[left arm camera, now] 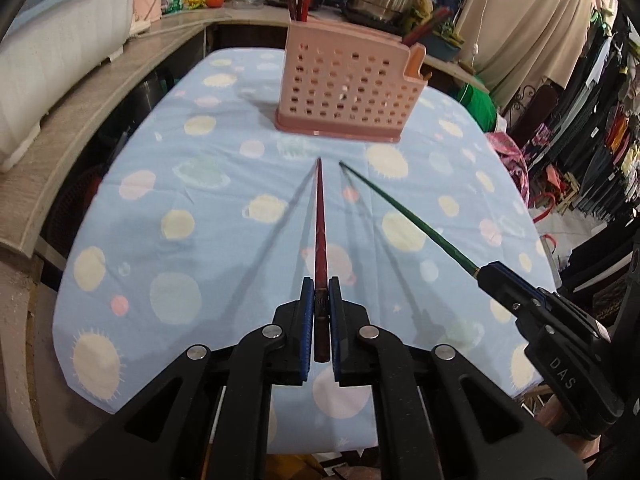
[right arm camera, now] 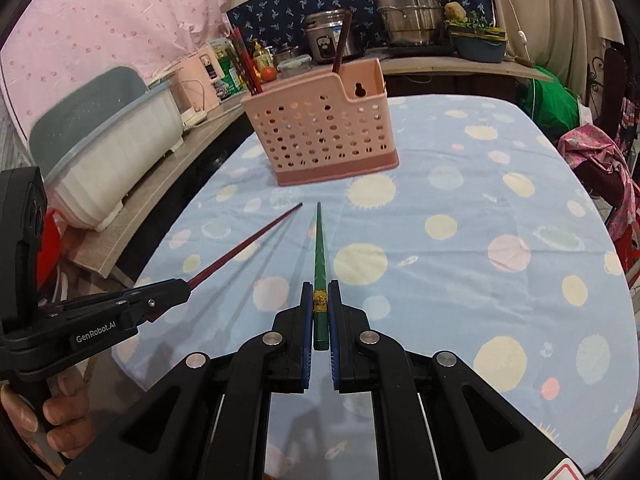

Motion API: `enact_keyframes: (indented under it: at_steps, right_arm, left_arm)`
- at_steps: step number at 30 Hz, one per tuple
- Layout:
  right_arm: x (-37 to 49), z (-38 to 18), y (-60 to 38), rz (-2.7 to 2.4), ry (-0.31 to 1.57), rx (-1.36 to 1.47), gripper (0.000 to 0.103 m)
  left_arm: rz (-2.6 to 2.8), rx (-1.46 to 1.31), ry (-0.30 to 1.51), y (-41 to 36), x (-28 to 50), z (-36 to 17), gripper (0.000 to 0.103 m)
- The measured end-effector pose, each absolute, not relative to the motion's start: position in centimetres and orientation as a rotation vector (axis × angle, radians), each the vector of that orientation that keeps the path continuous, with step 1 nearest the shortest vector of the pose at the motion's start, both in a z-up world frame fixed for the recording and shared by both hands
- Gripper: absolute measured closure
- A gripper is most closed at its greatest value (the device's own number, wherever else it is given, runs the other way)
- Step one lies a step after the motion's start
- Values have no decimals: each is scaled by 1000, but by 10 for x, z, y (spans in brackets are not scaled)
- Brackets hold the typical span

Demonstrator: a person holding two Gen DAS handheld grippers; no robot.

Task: Organize utensils
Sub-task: 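Lift both chopsticks up over the pink holder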

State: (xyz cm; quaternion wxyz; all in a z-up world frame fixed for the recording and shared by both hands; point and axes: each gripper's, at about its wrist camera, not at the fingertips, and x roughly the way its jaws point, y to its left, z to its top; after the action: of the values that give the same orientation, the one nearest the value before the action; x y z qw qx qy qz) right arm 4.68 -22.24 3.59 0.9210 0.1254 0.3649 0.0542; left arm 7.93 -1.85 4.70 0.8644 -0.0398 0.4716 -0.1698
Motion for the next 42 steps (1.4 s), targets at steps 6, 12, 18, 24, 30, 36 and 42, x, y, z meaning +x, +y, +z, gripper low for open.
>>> enact_keyframes:
  at_steps: [6, 12, 18, 24, 30, 36, 42]
  right_arm:
    - [63, 72, -237, 101, 657, 285, 96]
    - [82, 100, -249, 86, 575, 288, 96]
    - [102, 116, -257, 68, 522, 285, 96]
    - [121, 130, -267, 74, 495, 325, 96]
    - [137, 159, -275, 94, 420, 349, 96]
    - [163, 197, -285, 111, 316, 390, 96]
    - [188, 223, -294, 116, 236, 456, 96]
  left_arm:
    - [-352, -109, 921, -14, 96, 81, 96]
    - [-337, -126, 843, -10, 119, 115, 96]
    - [-330, -123, 765, -12, 140, 146, 96]
    - [-329, -108, 714, -19, 159, 168, 96]
    - [-338, -105, 651, -21, 175, 195, 96]
    - [-349, -127, 526, -24, 193, 241, 96]
    - [-327, -150, 407, -22, 211, 277, 96]
